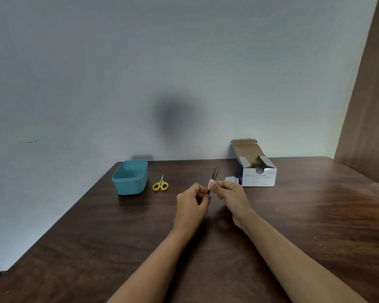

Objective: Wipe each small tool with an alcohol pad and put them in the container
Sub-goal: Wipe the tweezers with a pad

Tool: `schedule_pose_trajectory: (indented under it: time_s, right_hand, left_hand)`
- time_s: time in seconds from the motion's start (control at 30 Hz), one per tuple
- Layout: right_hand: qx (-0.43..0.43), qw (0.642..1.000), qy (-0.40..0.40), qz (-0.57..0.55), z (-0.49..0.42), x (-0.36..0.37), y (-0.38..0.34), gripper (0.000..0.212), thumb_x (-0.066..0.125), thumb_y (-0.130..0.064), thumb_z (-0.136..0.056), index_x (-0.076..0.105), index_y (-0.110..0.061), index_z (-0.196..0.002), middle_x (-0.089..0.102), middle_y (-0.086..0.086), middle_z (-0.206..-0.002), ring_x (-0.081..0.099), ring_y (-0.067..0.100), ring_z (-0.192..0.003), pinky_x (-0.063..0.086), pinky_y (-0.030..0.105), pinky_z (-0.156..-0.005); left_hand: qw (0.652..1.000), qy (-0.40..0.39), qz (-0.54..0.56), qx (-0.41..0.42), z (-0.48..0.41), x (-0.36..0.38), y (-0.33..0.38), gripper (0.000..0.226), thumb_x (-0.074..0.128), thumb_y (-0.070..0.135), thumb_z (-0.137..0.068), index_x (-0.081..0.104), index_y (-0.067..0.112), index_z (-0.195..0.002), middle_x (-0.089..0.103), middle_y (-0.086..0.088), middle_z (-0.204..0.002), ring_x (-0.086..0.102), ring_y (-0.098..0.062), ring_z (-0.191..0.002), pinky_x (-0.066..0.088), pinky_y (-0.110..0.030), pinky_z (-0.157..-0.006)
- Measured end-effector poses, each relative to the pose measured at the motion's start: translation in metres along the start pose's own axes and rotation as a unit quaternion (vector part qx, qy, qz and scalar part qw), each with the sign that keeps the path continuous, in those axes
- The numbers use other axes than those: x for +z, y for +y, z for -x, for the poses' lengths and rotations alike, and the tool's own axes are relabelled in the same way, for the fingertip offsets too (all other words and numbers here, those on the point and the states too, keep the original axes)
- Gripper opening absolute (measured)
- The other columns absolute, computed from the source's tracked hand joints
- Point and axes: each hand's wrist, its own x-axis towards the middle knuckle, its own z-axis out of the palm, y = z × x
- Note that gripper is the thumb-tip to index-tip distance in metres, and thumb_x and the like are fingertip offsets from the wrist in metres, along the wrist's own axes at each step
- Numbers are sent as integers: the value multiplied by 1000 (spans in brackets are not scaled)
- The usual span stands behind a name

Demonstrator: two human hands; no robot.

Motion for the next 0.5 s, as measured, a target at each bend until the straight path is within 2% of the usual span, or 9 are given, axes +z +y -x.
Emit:
schedule_pose_trajectory:
  time_s: [0.13, 0.27, 0.5]
  right_hand:
    - [11, 996, 45, -73, -2, 1, -1, 8, 68, -11, -86, 69, -9, -78, 53, -6, -61, 44, 0, -53, 39, 5, -52]
    - [30, 989, 84, -119, -8, -1, 0, 11, 69, -12, -84, 68, -14, -73, 44, -4, -61, 35, 6, -57, 34, 8, -47]
    - [78, 966, 108, -220, -17, -12, 0, 6, 68, -9, -83, 66, -12, -78, 51, -1, -69, 36, 4, -47, 26, 16, -47]
  left_hand:
    - [1000, -10, -1, -7, -1, 3, 2, 4, 67, 12, -84, 68, 15, -86, 67, 5, -69, 60, -4, -68, 45, -9, -58]
    - [1000, -26, 1, -11, -1, 3, 2, 6, 67, 12, -84, 69, 17, -86, 67, 7, -71, 60, 1, -67, 44, -7, -59]
    - [999, -37, -4, -15, 0, 2, 3, 5, 67, 14, -82, 70, 17, -85, 64, 10, -65, 57, 7, -61, 40, -5, -57]
